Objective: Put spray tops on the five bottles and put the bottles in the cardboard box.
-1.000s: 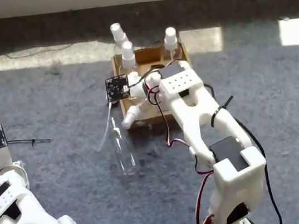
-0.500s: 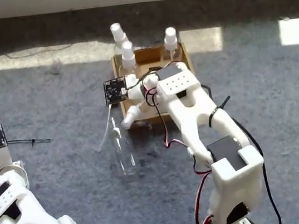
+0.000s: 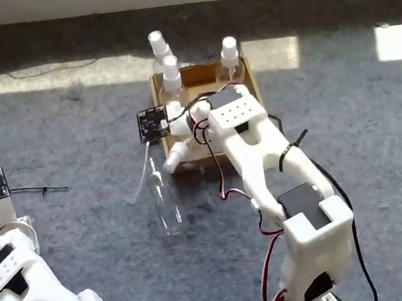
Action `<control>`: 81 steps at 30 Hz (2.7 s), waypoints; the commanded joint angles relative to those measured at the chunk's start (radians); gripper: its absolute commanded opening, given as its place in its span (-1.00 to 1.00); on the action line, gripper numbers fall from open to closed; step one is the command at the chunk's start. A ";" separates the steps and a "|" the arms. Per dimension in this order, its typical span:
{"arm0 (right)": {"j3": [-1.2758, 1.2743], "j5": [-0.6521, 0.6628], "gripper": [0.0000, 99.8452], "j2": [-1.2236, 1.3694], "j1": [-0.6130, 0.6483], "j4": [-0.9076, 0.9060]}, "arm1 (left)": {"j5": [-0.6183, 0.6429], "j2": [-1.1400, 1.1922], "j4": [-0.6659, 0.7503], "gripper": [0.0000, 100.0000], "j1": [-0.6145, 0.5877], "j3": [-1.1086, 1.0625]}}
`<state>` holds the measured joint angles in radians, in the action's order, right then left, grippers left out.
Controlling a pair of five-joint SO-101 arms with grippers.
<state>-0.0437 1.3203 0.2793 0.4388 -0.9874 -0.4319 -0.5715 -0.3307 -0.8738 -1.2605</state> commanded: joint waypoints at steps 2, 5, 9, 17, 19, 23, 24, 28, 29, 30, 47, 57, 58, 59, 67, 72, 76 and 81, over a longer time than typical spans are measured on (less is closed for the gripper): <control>0.047 0.005 -0.53 -0.018 0.013 0.015 | -0.006 -0.005 0.018 -0.59 0.012 0.007; 0.048 0.005 -0.54 -0.018 0.013 0.015 | -0.006 -0.005 0.018 -0.59 0.012 0.007; 0.051 0.005 -0.54 -0.019 0.013 0.012 | -0.006 -0.005 0.018 -0.59 0.012 0.007; 0.053 0.005 -0.54 -0.025 0.013 0.008 | -0.006 -0.005 0.018 -0.59 0.012 0.007; 0.053 0.005 -0.54 -0.027 0.013 0.008 | -0.006 -0.005 0.018 -0.59 0.012 0.007; 0.053 0.005 -0.54 -0.028 0.013 0.007 | -0.006 -0.005 0.018 -0.59 0.012 0.007; 0.053 0.005 -0.54 -0.028 0.013 0.007 | -0.006 -0.005 0.018 -0.59 0.012 0.007; 0.053 0.005 -0.54 -0.030 0.015 0.007 | -0.006 -0.005 0.018 -0.59 0.012 0.007; 0.053 0.005 -0.54 -0.030 0.015 0.005 | -0.005 -0.005 0.018 -0.59 0.012 0.007; 0.053 0.005 -0.54 -0.030 0.016 0.005 | -0.005 -0.005 0.018 -0.59 0.012 0.007; 0.045 -0.049 -0.54 -0.166 0.053 -0.047 | -0.003 -0.005 0.018 -0.59 0.013 0.008; 0.045 -0.051 -0.54 -0.159 0.056 -0.056 | -0.003 -0.005 0.018 -0.59 0.013 0.007; 0.045 -0.051 -0.54 -0.159 0.058 -0.056 | -0.003 -0.005 0.018 -0.59 0.013 0.007; 0.045 -0.051 -0.54 -0.154 0.058 -0.056 | -0.003 -0.005 0.018 -0.59 0.013 0.007; 0.053 -0.054 -0.54 -0.030 0.058 -0.058 | -0.003 -0.005 0.018 -0.59 0.013 0.007; 0.054 -0.054 -0.54 -0.021 0.058 -0.056 | -0.003 -0.005 0.018 -0.59 0.013 0.007; 0.054 -0.054 -0.54 -0.019 0.058 -0.056 | -0.003 -0.005 0.018 -0.59 0.013 0.007; 0.053 -0.054 -0.55 -0.019 0.058 -0.056 | -0.003 -0.005 0.017 -0.59 0.013 0.007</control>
<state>-0.0376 1.2774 0.2716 0.4895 -1.0365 -0.4319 -0.5715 -0.3307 -0.8738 -1.2605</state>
